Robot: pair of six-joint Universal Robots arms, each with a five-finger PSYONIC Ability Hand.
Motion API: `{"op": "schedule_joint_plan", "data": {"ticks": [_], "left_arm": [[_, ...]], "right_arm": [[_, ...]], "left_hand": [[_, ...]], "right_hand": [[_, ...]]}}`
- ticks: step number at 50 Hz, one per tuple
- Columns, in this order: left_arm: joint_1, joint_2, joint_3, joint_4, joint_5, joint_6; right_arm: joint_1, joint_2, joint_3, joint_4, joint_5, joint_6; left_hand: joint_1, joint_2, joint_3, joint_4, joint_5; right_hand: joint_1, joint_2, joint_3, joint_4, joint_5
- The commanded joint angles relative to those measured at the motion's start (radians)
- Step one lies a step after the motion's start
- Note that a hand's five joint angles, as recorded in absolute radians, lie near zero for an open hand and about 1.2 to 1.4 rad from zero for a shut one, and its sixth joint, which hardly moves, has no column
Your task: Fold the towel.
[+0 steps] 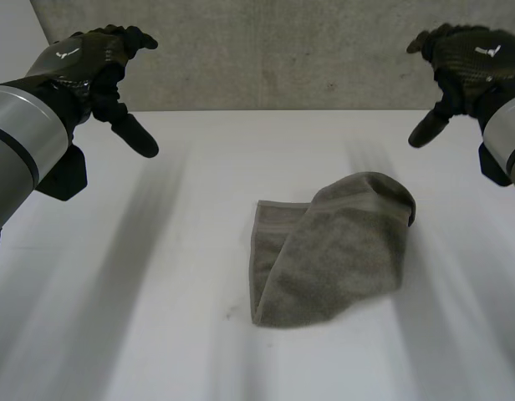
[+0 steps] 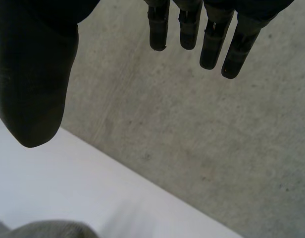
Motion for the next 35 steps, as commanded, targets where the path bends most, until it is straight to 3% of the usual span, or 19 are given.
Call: {"op": "schedule_joint_plan", "data": {"ticks": [1, 13, 16, 17, 18, 19, 20, 22, 24, 35], "left_arm": [[-0.011, 0.009, 0.003, -0.005, 0.0, 0.015], [-0.013, 0.011, -0.008, 0.0, 0.009, 0.017], [-0.033, 0.0, -0.014, -0.008, 0.015, 0.011], [-0.033, 0.0, -0.014, -0.008, 0.015, 0.01], [-0.068, -0.009, -0.023, -0.017, 0.014, 0.006], [-0.068, -0.009, -0.023, -0.017, 0.014, 0.006], [-0.106, -0.032, -0.051, -0.022, 0.014, 0.006], [-0.134, -0.058, -0.084, -0.022, 0.017, 0.006], [-0.153, -0.081, -0.115, -0.022, 0.015, 0.003], [-0.203, -0.294, -0.261, 0.024, 0.014, -0.106]], "right_arm": [[0.0, -0.016, -0.056, 0.086, 0.004, 0.0], [-0.002, -0.014, -0.054, 0.101, -0.024, -0.008], [0.002, -0.014, -0.054, 0.11, -0.067, -0.031], [0.0, -0.011, -0.05, 0.121, -0.12, -0.067], [0.0, -0.011, -0.05, 0.121, -0.12, -0.068], [0.0, 0.007, -0.057, 0.141, -0.201, -0.133], [0.0, 0.007, -0.057, 0.141, -0.202, -0.134], [0.002, 0.082, -0.077, 0.173, -0.316, -0.254], [0.014, 0.129, -0.109, 0.195, -0.352, -0.309], [0.093, 0.49, -0.318, 0.377, -0.407, -0.486]], "left_hand": [[0.001, 0.01, 0.005, 0.01, -0.02], [0.033, 0.042, 0.037, 0.042, 0.012], [0.062, 0.072, 0.066, 0.072, 0.041], [0.062, 0.072, 0.066, 0.072, 0.041], [0.059, 0.069, 0.063, 0.069, 0.038], [0.059, 0.069, 0.063, 0.069, 0.038], [0.056, 0.066, 0.061, 0.066, 0.035], [0.054, 0.063, 0.058, 0.063, 0.033], [0.053, 0.063, 0.058, 0.063, 0.033], [0.062, 0.072, 0.066, 0.072, 0.041]], "right_hand": [[-0.059, -0.075, -0.068, -0.086, -0.06], [-0.059, -0.075, -0.068, -0.086, -0.06], [-0.059, -0.075, -0.068, -0.086, -0.06], [-0.059, -0.075, -0.068, -0.086, -0.06], [-0.059, -0.075, -0.068, -0.086, -0.06], [-0.059, -0.075, -0.068, -0.086, -0.06], [-0.059, -0.075, -0.068, -0.086, -0.06], [-0.059, -0.075, -0.068, -0.086, -0.06], [-0.059, -0.075, -0.068, -0.086, -0.06], [0.045, 0.029, 0.036, 0.019, 0.045]]}}
